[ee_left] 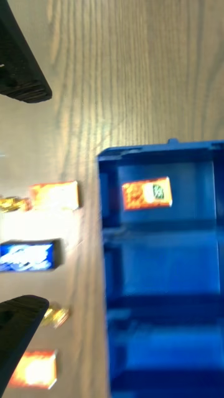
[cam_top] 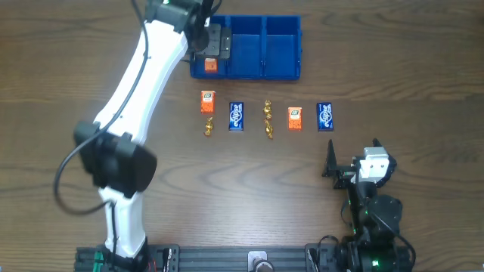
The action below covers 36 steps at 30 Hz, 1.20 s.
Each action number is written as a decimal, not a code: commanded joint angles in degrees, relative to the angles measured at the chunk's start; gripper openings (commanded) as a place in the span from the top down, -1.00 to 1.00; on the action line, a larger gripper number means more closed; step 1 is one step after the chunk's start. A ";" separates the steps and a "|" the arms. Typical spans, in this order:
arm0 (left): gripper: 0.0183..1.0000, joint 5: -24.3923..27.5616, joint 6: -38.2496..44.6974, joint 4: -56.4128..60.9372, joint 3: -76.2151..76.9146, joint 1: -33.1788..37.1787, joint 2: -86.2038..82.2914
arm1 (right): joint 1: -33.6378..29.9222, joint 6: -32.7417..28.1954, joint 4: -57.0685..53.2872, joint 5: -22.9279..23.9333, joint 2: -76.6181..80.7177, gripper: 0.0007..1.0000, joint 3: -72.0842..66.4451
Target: Sort Candies Into Trays
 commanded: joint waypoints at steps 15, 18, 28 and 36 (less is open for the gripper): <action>-0.99 2.29 -4.46 21.11 -37.83 -1.36 -7.04 | -0.26 -0.66 -1.07 0.55 -0.02 -1.00 0.46; -1.00 2.29 -4.44 22.47 -39.58 -1.36 -6.67 | -0.26 -0.66 -1.07 0.55 -0.02 -1.00 0.46; -1.00 2.27 -4.48 25.90 -39.67 -1.11 -0.85 | -0.26 -0.66 -1.07 0.55 -0.02 -1.00 0.46; -0.96 2.27 -4.68 27.17 -39.67 -0.85 0.37 | -0.26 -0.66 -1.07 0.55 -0.04 -1.00 0.46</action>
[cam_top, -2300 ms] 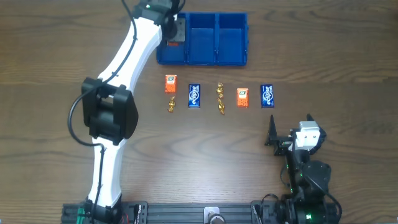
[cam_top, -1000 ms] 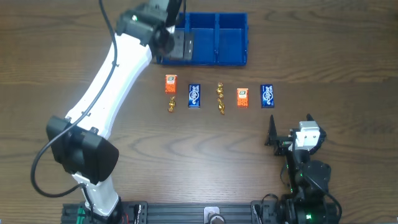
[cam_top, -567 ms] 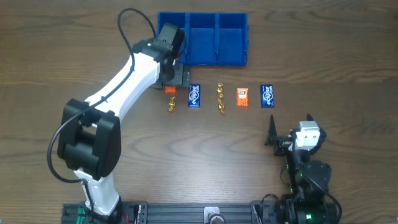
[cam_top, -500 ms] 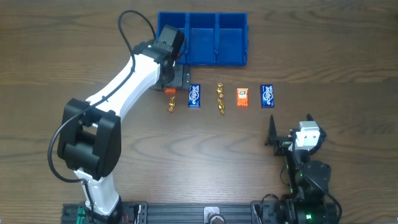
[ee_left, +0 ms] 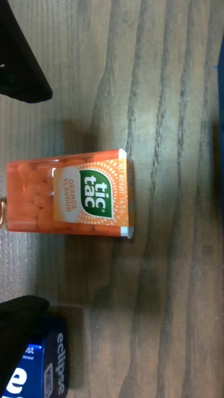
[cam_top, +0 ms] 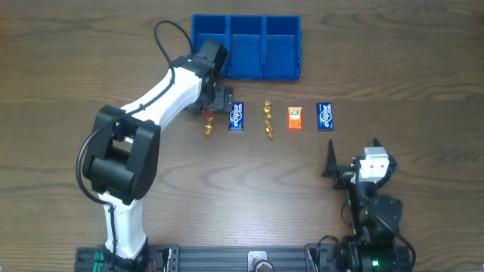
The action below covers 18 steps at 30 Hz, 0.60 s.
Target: Sort Candies Into Trays
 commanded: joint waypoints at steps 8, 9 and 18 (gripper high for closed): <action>-0.86 0.13 -0.85 0.79 -0.26 1.90 0.87 | -0.24 -0.68 -1.07 0.55 -0.02 -1.00 0.46; -0.86 0.24 -0.87 0.74 -0.26 2.16 0.87 | -0.24 -0.66 -1.07 0.55 -0.02 -1.00 0.46; -0.79 1.16 -0.85 0.90 -0.24 2.27 2.73 | -0.24 -0.66 -1.07 0.55 -0.02 -1.00 0.46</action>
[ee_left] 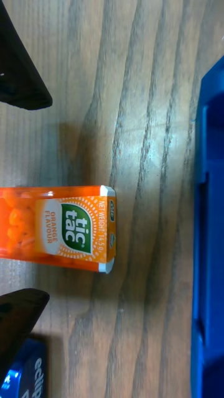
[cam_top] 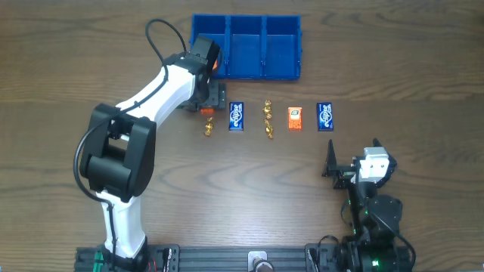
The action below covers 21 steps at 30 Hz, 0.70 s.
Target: Sort Candies Into Trays
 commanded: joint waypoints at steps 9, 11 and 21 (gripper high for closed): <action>-0.37 1.18 -0.61 0.83 -0.24 0.02 2.14 | -0.24 -0.66 -1.07 0.57 -0.02 -1.00 0.46; -0.20 1.18 -0.59 0.81 -0.24 0.02 2.14 | -0.24 -0.66 -1.07 0.57 -0.02 -1.00 0.46; 0.36 1.25 -0.66 0.81 -0.13 -0.74 1.40 | -0.24 -0.66 -1.07 0.57 -0.02 -1.00 0.46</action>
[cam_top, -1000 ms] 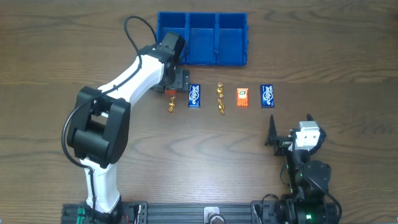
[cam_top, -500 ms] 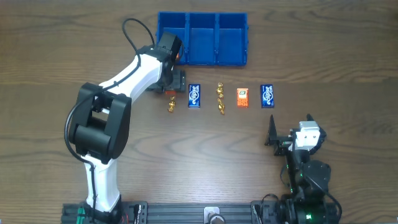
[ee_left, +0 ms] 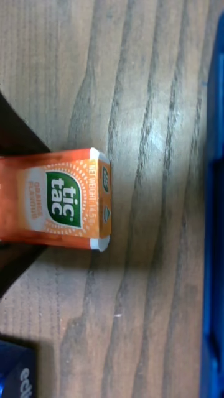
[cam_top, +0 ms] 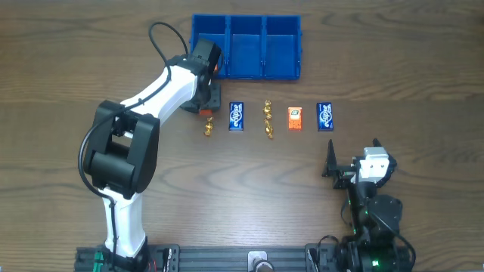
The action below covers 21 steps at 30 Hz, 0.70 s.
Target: Sort Candies Into Trays
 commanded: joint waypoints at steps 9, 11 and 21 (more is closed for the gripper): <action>0.43 -0.81 -0.90 -0.79 0.09 -1.07 -10.27 | -0.24 -0.66 -1.07 0.57 -0.02 -1.00 0.46; 0.45 -2.10 -0.90 -0.81 0.92 -1.11 -13.14 | -0.24 -0.66 -1.07 0.57 -0.02 -1.00 0.46; 0.42 -7.80 0.90 -2.51 20.87 -0.87 -8.35 | -0.24 -0.66 -1.07 0.57 -0.02 -1.00 0.46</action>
